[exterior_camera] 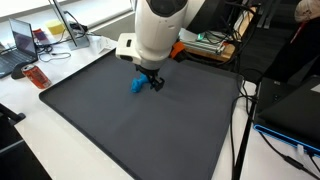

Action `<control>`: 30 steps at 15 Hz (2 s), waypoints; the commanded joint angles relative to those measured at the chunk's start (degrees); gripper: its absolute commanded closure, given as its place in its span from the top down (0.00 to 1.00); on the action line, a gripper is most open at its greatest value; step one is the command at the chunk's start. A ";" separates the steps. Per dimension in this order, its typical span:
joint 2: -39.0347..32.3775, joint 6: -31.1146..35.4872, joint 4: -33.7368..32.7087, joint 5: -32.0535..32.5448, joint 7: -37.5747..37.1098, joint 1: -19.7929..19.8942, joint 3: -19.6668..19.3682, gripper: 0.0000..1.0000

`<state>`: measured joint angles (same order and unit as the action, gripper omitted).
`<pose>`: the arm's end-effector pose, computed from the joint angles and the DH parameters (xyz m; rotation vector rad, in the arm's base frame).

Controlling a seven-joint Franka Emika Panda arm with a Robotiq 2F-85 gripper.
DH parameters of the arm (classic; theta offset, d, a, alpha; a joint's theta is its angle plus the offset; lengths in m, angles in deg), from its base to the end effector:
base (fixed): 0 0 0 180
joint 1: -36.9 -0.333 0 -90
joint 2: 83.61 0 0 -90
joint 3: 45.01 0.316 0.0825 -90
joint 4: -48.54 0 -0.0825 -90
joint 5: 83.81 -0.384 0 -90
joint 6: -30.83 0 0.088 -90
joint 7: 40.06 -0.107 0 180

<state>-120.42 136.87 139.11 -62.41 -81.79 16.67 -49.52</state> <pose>0.6390 0.1564 0.2440 2.5969 -0.3584 -0.1846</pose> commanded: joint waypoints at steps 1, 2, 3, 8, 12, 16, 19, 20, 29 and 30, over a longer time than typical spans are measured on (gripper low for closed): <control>0.79 4.66 4.52 3.36 -4.90 -0.77 0.29 1.00; 0.85 5.98 5.86 4.09 -6.50 -1.04 0.09 1.00; 1.12 7.46 7.25 4.75 -7.66 -1.15 0.07 1.00; 2.45 13.31 13.58 8.21 -12.29 -1.36 -0.21 1.00; 4.46 16.72 18.25 10.82 -15.41 -1.38 -0.37 1.00; 7.44 19.44 22.93 13.24 -16.89 -0.67 -0.20 1.00; 10.14 22.93 27.30 14.62 -15.55 0.43 0.50 1.00; 11.04 24.38 28.94 15.26 -15.31 0.67 0.58 1.00; 18.48 40.55 43.45 25.10 -18.79 2.69 0.12 1.00; 19.22 42.57 44.93 25.93 -19.08 3.26 0.15 1.00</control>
<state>-105.66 173.86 177.61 -40.50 -98.53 18.19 -49.59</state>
